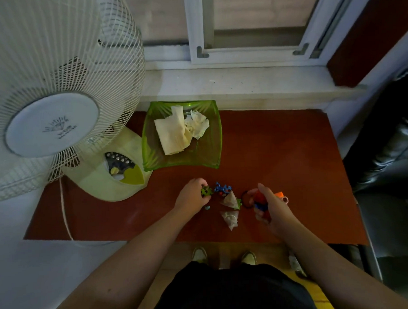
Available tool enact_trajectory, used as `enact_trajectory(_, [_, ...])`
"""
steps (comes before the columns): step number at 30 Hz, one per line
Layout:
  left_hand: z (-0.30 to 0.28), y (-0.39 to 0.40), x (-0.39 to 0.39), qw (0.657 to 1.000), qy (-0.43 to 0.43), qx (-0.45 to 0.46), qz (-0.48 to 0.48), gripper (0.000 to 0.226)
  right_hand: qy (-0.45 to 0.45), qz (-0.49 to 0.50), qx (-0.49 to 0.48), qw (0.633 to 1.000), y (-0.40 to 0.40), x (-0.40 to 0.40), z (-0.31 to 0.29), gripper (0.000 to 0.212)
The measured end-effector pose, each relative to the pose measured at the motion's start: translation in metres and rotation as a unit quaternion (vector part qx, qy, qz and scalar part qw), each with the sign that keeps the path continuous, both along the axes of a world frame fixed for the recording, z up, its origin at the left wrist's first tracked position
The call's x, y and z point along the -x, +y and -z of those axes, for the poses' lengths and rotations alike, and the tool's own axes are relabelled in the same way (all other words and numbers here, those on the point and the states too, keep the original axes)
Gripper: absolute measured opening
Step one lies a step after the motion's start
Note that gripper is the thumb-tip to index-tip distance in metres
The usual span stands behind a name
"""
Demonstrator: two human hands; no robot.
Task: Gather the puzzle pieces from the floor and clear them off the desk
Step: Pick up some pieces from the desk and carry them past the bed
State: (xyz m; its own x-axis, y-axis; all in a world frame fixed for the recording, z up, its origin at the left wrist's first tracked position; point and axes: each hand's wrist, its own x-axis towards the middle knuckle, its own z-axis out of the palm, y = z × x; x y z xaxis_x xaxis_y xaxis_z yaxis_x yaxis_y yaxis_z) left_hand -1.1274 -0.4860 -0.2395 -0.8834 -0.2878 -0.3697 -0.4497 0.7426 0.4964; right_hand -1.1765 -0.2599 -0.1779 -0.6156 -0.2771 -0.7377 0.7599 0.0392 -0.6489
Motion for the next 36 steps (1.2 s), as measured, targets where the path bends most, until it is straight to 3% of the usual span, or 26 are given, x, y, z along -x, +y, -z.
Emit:
enact_trajectory(4, [0.003, -0.014, -0.006, 0.999, -0.005, 0.023, 0.039, 0.035, 0.007, 0.017, 0.002, 1.000, -0.008, -0.005, 0.002, 0.037])
enact_trajectory(8, [0.012, -0.025, -0.012, 0.993, 0.046, 0.079, 0.079, 0.037, 0.010, 0.042, -0.008, 0.999, -0.012, -0.012, 0.001, 0.036])
enact_trajectory(16, [0.022, -0.030, -0.016, 0.957, 0.114, 0.205, 0.169, 0.045, 0.005, 0.085, -0.015, 0.996, -0.005, -0.020, 0.000, 0.033])
enact_trajectory(19, [0.022, -0.021, -0.017, 0.949, 0.178, 0.190, 0.176, 0.040, 0.009, 0.096, -0.014, 0.995, -0.005, -0.022, 0.001, 0.034])
enact_trajectory(23, [0.019, 0.005, -0.015, 0.920, 0.240, 0.141, 0.275, 0.040, 0.003, 0.108, -0.018, 0.994, -0.008, -0.023, 0.001, 0.035])
enact_trajectory(27, [0.023, 0.031, -0.007, 0.900, 0.232, 0.129, 0.345, 0.047, 0.007, 0.112, -0.027, 0.993, -0.007, -0.023, 0.000, 0.036])
enact_trajectory(31, [0.026, 0.039, 0.005, 0.903, 0.226, 0.160, 0.329, 0.028, 0.016, 0.123, -0.030, 0.992, -0.002, -0.022, -0.001, 0.035])
enact_trajectory(36, [0.032, 0.034, 0.010, 0.920, 0.247, 0.086, 0.293, 0.012, 0.041, 0.081, -0.049, 0.995, 0.003, -0.020, -0.002, 0.037])
